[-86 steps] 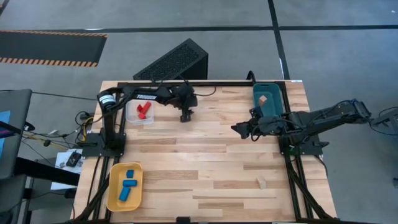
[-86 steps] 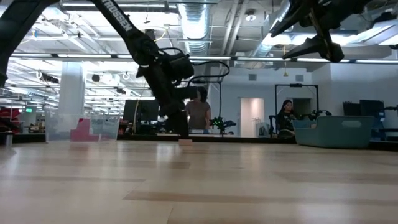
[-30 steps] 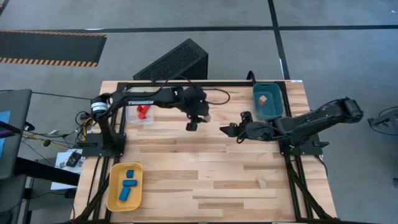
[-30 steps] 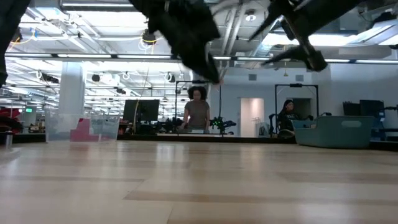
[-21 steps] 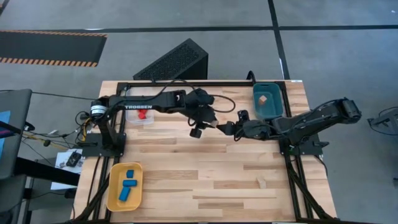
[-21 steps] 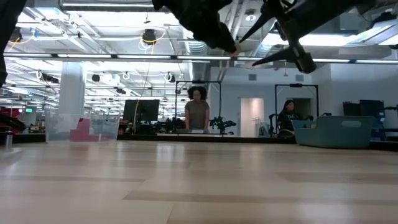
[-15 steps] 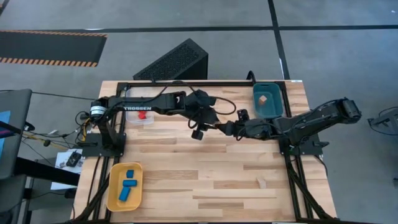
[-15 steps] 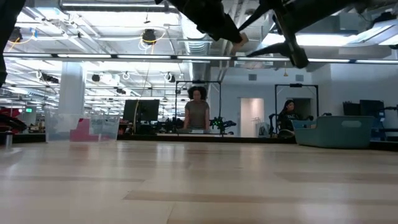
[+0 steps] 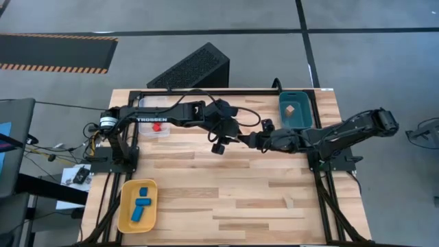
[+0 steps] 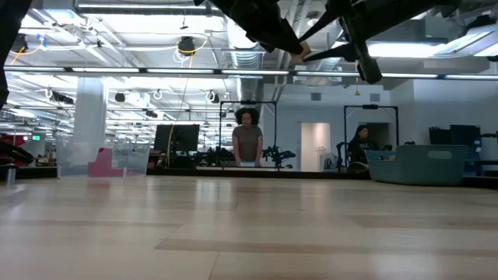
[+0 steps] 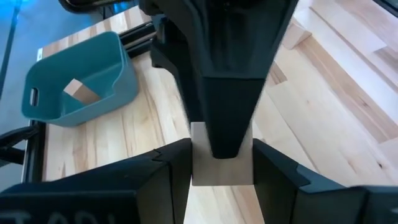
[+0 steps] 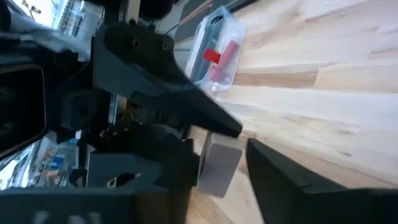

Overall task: Sort & place blocks by color
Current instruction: Put the top brown block into the blue bin, then put the brown block into the blue bin

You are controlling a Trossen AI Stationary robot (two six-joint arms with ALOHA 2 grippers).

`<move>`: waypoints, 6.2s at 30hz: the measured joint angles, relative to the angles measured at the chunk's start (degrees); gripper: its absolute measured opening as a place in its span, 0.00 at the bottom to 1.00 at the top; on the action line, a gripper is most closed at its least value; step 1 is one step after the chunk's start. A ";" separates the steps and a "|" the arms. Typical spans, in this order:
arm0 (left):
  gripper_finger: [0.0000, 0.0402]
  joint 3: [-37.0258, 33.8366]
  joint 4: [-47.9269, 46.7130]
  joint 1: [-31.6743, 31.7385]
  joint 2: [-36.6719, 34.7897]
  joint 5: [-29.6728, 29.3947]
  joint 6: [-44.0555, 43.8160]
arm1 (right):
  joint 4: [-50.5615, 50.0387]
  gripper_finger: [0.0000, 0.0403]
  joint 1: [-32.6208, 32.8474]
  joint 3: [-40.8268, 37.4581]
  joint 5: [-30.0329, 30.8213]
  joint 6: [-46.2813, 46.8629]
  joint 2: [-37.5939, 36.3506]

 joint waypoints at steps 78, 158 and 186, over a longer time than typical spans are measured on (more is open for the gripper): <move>0.68 -0.11 -8.39 -0.53 -0.43 -27.23 -49.40 | -47.88 0.39 -50.16 -0.04 -6.55 -39.78 13.08; 0.68 42.58 41.01 -21.13 60.36 -16.70 -32.41 | -65.26 0.30 23.42 11.06 -6.57 -23.92 -33.28; 0.68 42.32 27.53 -21.60 56.17 -15.15 -38.05 | -87.64 0.22 33.78 10.99 -22.54 -3.75 -19.84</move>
